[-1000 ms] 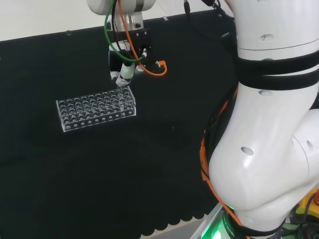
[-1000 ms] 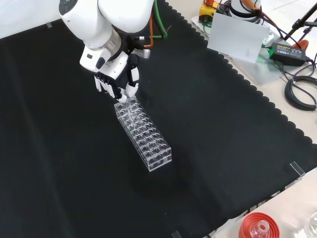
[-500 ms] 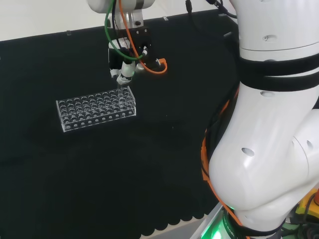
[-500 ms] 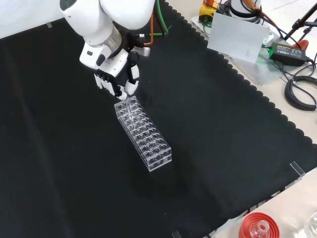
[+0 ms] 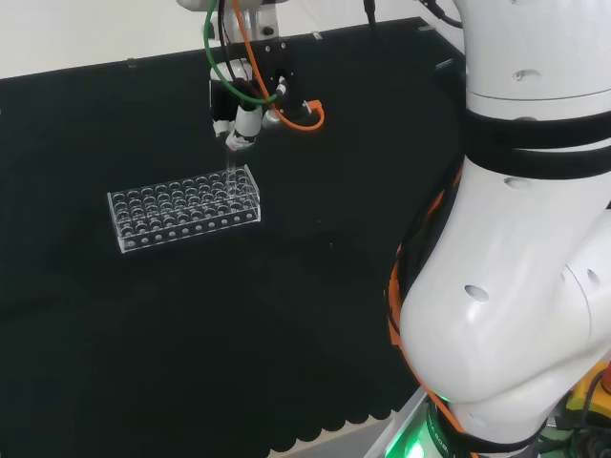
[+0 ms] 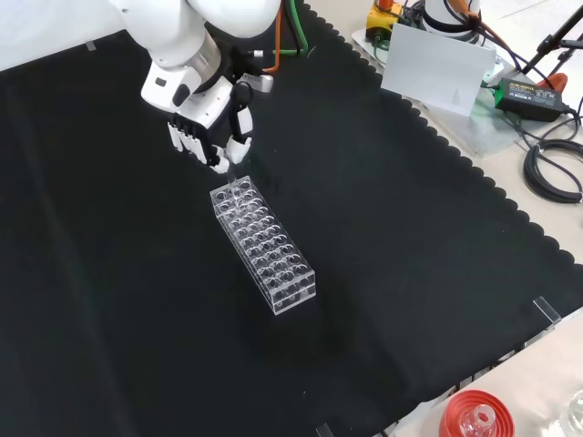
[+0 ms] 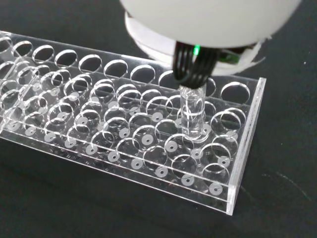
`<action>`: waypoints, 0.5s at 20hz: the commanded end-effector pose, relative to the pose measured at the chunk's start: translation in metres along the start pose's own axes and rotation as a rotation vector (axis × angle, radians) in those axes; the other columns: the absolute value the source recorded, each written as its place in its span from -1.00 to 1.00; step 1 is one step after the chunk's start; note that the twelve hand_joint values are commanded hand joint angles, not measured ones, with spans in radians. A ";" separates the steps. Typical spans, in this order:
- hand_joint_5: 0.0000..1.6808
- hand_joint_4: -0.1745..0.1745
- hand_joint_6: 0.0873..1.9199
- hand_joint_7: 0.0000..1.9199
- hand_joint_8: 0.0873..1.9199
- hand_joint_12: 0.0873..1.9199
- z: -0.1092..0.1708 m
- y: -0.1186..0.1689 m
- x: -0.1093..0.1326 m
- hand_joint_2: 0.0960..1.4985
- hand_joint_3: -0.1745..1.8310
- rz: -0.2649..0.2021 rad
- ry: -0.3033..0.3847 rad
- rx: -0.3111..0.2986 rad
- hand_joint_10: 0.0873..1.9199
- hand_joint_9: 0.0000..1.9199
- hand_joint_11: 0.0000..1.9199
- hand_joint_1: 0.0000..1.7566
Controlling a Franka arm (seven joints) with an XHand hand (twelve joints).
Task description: Pick up the test tube.
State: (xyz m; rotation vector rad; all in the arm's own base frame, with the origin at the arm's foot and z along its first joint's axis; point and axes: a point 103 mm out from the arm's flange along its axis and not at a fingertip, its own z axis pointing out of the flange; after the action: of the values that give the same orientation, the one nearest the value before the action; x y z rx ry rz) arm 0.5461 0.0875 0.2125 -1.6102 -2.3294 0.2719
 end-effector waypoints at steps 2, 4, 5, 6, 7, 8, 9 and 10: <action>0.60 -1.00 -0.47 0.55 -0.44 0.08 -0.011 -0.003 -0.001 -0.43 0.01 -0.007 -0.018 -0.010 -0.56 0.39 0.12 0.64; 0.60 -1.00 -0.47 0.55 -0.44 0.08 -0.016 -0.003 0.000 -0.43 0.01 -0.010 -0.023 -0.017 -0.56 0.39 0.12 0.64; 0.60 -1.00 -0.47 0.56 -0.45 0.08 -0.018 -0.004 0.000 -0.43 0.02 -0.011 -0.025 -0.021 -0.56 0.39 0.12 0.64; 0.60 -1.00 -0.47 0.56 -0.45 0.08 -0.021 -0.004 0.000 -0.43 0.02 -0.012 -0.028 -0.024 -0.56 0.39 0.12 0.64; 0.60 -1.00 -0.47 0.56 -0.45 0.08 -0.023 -0.005 0.000 -0.43 0.02 -0.013 -0.028 -0.028 -0.56 0.39 0.12 0.64; 0.60 -1.00 -0.47 0.56 -0.45 0.08 -0.026 -0.006 0.000 -0.43 0.02 -0.014 -0.031 -0.032 -0.56 0.39 0.12 0.64; 0.60 -1.00 -0.47 0.56 -0.45 0.08 -0.029 -0.006 0.000 -0.43 0.02 -0.014 -0.030 -0.036 -0.56 0.39 0.12 0.64; 0.60 -1.00 -0.47 0.56 -0.45 0.09 -0.033 -0.008 0.000 -0.43 0.02 -0.014 -0.029 -0.041 -0.56 0.39 0.12 0.64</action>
State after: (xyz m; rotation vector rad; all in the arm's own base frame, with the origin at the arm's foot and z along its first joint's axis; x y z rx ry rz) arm 0.5500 0.0856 0.2359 -1.6156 -2.3719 0.2602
